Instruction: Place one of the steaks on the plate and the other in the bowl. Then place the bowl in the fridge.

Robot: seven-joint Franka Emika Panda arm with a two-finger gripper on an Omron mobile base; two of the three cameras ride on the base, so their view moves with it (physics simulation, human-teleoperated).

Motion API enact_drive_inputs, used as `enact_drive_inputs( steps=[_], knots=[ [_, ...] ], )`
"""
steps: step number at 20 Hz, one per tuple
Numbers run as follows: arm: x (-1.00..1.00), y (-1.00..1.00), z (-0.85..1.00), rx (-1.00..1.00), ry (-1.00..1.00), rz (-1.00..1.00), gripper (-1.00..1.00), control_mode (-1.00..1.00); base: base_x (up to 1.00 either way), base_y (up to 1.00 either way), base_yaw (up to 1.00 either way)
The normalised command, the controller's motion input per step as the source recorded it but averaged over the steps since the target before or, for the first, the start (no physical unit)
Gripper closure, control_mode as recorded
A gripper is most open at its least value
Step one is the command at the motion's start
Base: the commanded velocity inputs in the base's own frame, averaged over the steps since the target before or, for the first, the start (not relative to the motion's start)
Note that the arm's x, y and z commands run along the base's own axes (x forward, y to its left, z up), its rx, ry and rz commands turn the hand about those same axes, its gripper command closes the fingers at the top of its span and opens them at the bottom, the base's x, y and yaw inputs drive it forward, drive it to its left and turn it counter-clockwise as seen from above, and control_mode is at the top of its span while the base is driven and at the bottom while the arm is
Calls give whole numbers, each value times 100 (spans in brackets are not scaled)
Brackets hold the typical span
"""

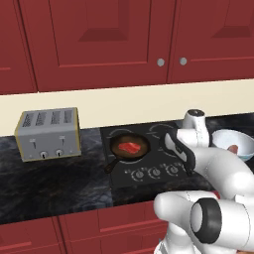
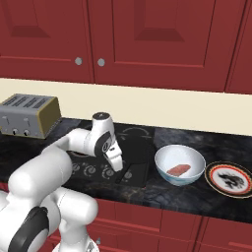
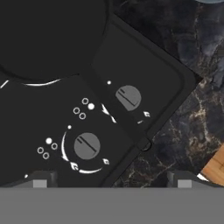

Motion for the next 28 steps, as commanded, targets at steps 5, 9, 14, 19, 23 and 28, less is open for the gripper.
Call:
enact_drive_inputs(
  steps=[5, 9, 14, 19, 23, 28],
  knots=[
    [0, 1, -2, 0, 1, 8, -100, -100, 0, 0, 0],
    [0, 1, 0, 0, 0, 5, -100, -100, 0, 0, 0],
    [0, 1, 0, 0, 0, 4, -100, -100, 0, 0, 0],
    [0, 5, -1, 0, 0, 3, -100, -100, 0, 0, 0],
    [-1, 12, -7, 0, 0, 4, -100, -100, 0, 0, 0],
    [-3, 0, -1, 0, 0, 3, -100, -100, 0, 0, 0]
  ],
)
